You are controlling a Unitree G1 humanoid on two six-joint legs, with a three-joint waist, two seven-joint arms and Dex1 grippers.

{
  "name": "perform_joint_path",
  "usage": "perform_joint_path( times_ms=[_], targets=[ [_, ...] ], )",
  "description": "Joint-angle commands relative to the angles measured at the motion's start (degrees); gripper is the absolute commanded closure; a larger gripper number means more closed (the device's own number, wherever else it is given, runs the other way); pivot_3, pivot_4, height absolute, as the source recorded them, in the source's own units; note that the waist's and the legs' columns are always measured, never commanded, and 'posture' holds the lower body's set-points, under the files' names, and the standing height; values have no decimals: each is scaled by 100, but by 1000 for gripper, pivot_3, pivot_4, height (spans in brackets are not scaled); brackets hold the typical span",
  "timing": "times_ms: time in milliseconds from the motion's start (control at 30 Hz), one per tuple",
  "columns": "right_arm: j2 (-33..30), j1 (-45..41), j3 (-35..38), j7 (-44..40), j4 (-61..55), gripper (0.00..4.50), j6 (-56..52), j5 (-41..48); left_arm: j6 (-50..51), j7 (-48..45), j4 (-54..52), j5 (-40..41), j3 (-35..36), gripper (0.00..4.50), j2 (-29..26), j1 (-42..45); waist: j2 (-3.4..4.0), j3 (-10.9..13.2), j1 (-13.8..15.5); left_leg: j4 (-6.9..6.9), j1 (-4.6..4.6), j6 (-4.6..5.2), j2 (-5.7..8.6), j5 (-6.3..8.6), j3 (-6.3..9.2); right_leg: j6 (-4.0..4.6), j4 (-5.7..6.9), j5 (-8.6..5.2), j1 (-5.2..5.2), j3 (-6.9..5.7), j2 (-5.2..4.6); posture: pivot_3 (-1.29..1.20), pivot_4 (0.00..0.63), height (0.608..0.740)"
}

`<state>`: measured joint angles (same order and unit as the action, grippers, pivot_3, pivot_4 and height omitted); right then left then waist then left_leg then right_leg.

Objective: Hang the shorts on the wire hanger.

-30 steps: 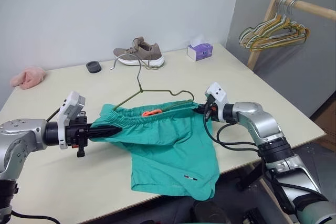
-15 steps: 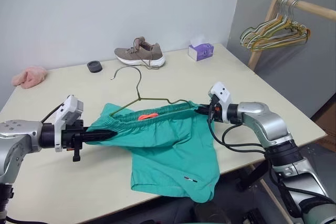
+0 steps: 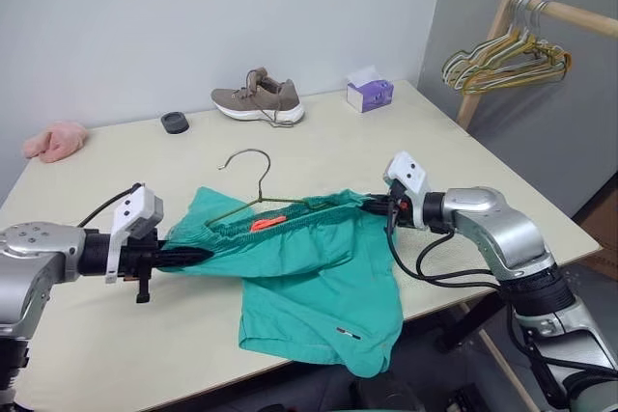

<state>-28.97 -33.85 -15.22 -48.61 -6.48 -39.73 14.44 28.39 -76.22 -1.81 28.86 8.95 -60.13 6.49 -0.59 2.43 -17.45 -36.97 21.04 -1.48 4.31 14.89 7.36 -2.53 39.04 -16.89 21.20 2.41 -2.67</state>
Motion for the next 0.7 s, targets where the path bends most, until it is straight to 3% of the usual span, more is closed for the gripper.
perform_joint_path(
  times_ms=[33,133,233,533,700],
  targets=[
    [-7,-337,-149,-99,-482,4484,-91,-21,80,82,-251,25,-152,4500,134,180,-1,-1,-5,0,0,0,0,0,-1,0,0,0,0,1,0,-311,0,740],
    [-77,-401,-243,-245,-788,4484,-206,74,76,83,-310,-2,-274,4500,198,250,-3,-1,-2,1,1,0,-1,0,0,0,-1,0,1,-2,0,-312,0,740],
    [-170,-468,-294,-271,-961,3803,-285,20,121,110,-401,29,-374,4500,297,298,-3,-2,3,1,3,0,0,0,1,0,-2,0,1,-3,-1,-318,0,740],
    [-837,-329,-216,-615,-1715,746,-661,226,200,231,-580,65,-498,4500,554,378,-4,-2,-1,1,4,0,0,0,2,-19,-4,-11,-1,-5,-3,-323,0,740],
    [-1327,-38,-137,-629,-1627,746,-511,114,253,198,-586,99,-480,4500,567,406,-5,-3,6,-1,4,0,0,0,1,-26,-6,-15,-2,-5,-3,-332,0,740]
  ],
)
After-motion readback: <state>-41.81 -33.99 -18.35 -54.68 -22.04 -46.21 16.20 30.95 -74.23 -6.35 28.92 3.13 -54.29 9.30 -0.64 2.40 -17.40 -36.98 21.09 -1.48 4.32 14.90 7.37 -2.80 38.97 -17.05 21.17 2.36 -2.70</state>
